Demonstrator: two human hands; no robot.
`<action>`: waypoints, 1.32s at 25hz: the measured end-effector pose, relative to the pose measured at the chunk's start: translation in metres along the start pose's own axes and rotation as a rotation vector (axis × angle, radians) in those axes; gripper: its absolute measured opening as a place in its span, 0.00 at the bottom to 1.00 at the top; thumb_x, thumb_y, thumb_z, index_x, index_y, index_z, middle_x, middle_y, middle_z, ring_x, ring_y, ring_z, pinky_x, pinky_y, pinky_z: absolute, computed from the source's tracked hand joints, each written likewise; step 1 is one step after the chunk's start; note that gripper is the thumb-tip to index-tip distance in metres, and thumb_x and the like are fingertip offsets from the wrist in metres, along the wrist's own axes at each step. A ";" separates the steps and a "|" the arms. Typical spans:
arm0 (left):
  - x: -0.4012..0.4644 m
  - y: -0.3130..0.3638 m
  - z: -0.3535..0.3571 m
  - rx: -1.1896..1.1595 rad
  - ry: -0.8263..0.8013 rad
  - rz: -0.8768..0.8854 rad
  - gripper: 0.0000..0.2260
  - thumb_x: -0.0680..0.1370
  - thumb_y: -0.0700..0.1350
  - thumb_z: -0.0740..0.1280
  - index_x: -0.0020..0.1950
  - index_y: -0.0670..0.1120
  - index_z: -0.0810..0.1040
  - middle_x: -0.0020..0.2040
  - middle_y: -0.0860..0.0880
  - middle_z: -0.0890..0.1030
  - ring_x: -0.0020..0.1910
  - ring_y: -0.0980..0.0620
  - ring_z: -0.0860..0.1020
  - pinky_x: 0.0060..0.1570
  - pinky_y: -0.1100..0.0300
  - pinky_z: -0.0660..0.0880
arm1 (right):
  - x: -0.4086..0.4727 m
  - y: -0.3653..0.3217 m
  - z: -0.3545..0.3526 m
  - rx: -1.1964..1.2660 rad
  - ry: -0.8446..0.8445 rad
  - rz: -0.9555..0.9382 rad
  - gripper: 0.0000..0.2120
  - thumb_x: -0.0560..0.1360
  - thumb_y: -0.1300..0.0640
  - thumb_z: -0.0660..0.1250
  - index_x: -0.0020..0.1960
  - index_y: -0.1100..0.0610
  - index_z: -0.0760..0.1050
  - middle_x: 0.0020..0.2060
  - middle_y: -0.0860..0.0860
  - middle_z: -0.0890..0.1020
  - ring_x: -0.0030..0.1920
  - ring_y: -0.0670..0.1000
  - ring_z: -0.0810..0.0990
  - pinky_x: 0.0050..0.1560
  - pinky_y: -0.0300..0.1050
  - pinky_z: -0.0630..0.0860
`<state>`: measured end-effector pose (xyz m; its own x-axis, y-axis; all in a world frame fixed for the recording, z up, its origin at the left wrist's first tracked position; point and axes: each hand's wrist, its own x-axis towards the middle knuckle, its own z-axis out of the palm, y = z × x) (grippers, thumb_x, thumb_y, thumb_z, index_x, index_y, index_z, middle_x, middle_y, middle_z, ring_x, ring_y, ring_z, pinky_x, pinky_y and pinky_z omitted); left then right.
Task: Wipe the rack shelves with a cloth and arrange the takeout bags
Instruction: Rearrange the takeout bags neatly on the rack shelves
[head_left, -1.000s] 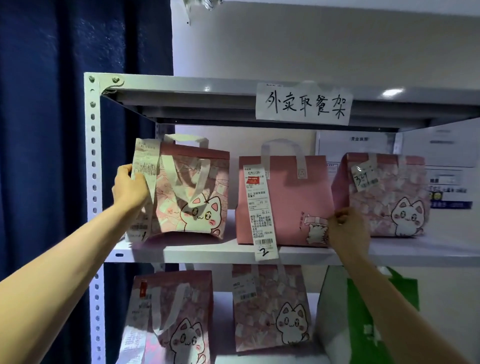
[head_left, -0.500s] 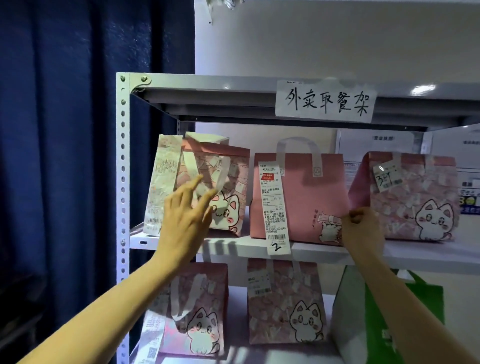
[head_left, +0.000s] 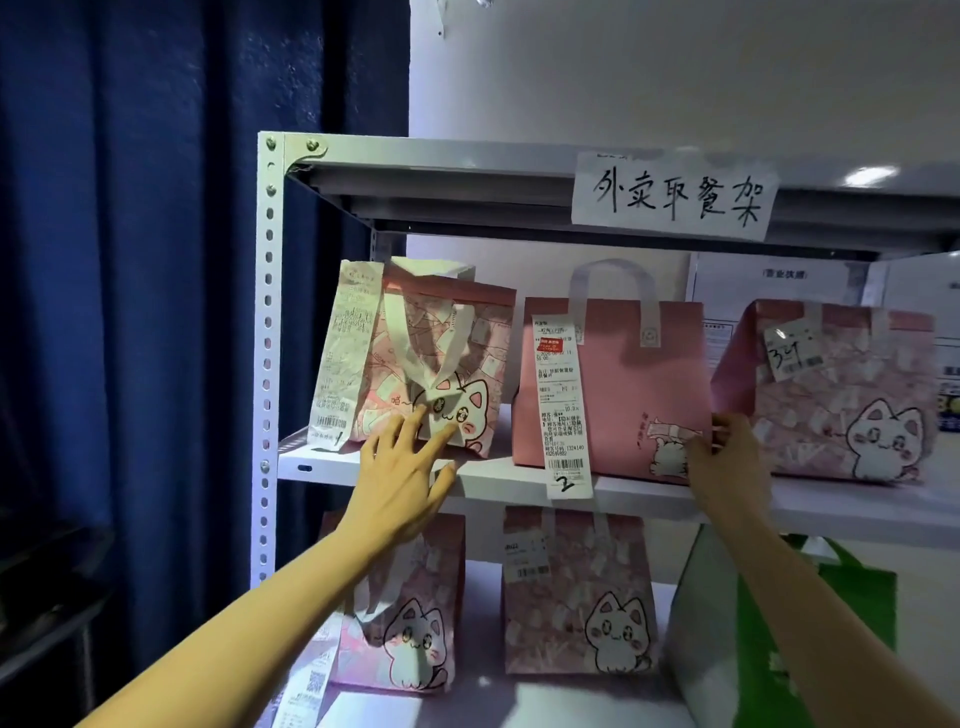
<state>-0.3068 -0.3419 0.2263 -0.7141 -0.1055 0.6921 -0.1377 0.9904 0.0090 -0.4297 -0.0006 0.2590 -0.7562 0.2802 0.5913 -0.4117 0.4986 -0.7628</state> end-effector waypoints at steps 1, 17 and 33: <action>0.002 -0.002 -0.001 -0.007 -0.016 0.000 0.26 0.80 0.62 0.49 0.77 0.59 0.62 0.78 0.45 0.62 0.75 0.42 0.60 0.70 0.44 0.62 | 0.000 -0.001 0.000 0.004 -0.003 0.002 0.10 0.79 0.57 0.64 0.60 0.51 0.71 0.52 0.55 0.81 0.48 0.59 0.79 0.47 0.53 0.77; 0.025 -0.015 0.000 -0.099 -0.107 0.021 0.22 0.83 0.60 0.51 0.77 0.58 0.63 0.78 0.45 0.61 0.74 0.41 0.61 0.68 0.41 0.66 | -0.002 0.004 0.001 -0.001 0.009 0.011 0.08 0.79 0.57 0.67 0.57 0.53 0.73 0.53 0.54 0.82 0.47 0.56 0.79 0.45 0.47 0.71; 0.041 0.070 -0.005 -0.171 -0.329 0.244 0.26 0.85 0.57 0.49 0.81 0.49 0.58 0.78 0.46 0.65 0.75 0.39 0.64 0.72 0.48 0.60 | 0.013 0.019 -0.002 -0.019 -0.079 -0.054 0.10 0.80 0.56 0.65 0.61 0.53 0.74 0.49 0.47 0.79 0.45 0.51 0.78 0.46 0.46 0.73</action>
<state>-0.3426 -0.2766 0.2587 -0.8960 0.1380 0.4222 0.1580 0.9874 0.0126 -0.4461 0.0142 0.2522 -0.7710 0.1872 0.6087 -0.4443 0.5266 -0.7248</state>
